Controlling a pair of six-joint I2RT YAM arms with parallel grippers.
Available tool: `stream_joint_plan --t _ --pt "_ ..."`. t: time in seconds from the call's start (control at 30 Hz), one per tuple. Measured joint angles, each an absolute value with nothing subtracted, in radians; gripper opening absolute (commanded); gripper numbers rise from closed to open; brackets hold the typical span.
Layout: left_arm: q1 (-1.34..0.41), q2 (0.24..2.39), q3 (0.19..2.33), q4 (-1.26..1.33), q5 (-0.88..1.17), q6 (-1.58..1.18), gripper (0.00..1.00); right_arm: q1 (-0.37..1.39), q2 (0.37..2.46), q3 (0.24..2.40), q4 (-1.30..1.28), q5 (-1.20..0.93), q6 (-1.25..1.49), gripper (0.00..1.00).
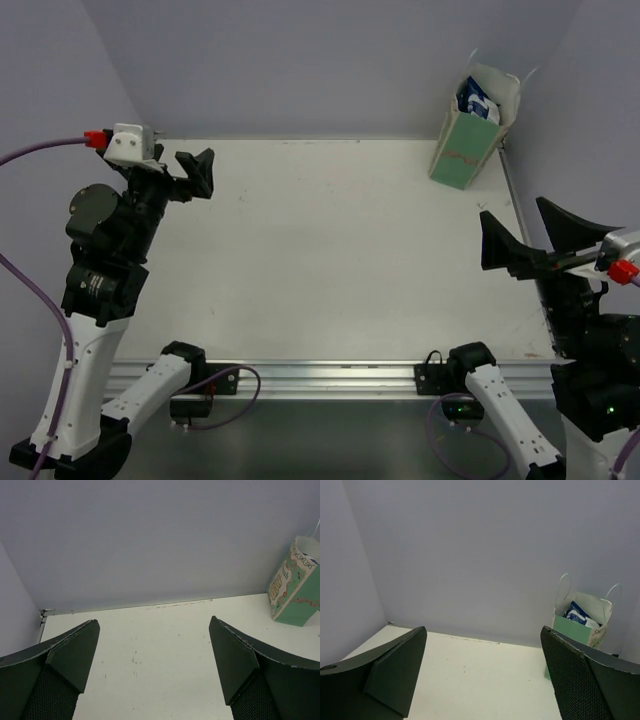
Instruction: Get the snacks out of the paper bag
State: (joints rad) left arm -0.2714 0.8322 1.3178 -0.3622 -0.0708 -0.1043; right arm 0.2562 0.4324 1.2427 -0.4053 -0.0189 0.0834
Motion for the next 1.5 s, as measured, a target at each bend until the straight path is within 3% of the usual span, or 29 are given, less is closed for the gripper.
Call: stream_joint_plan --t 0.23,0.47,0.8,1.0,1.13,1.33,1.5 --pt "-0.271 0.879 1.317 -0.385 -0.087 -0.15 1.0 0.256 0.506 1.253 -0.407 -0.008 0.123 0.99" --pt "-0.272 0.906 1.259 -0.392 -0.055 -0.211 1.0 0.256 0.754 1.289 -0.409 0.048 0.203 0.99" --pt "-0.272 0.897 1.186 -0.417 -0.062 -0.236 1.0 0.14 1.396 1.777 -0.461 0.188 0.208 0.99" --pt "-0.272 0.848 1.173 -0.448 -0.083 -0.244 1.0 0.038 1.757 2.074 -0.521 0.187 0.178 0.89" --pt "-0.272 0.81 1.166 -0.459 -0.092 -0.245 1.0 0.016 1.951 2.21 -0.54 0.168 0.154 0.87" --pt "-0.272 0.798 1.16 -0.507 -0.107 -0.252 1.0 0.011 2.103 2.247 -0.529 0.134 0.093 0.81" --pt "-0.272 0.802 1.153 -0.57 -0.13 -0.252 1.0 0.011 2.152 2.247 -0.472 0.131 0.049 0.68"
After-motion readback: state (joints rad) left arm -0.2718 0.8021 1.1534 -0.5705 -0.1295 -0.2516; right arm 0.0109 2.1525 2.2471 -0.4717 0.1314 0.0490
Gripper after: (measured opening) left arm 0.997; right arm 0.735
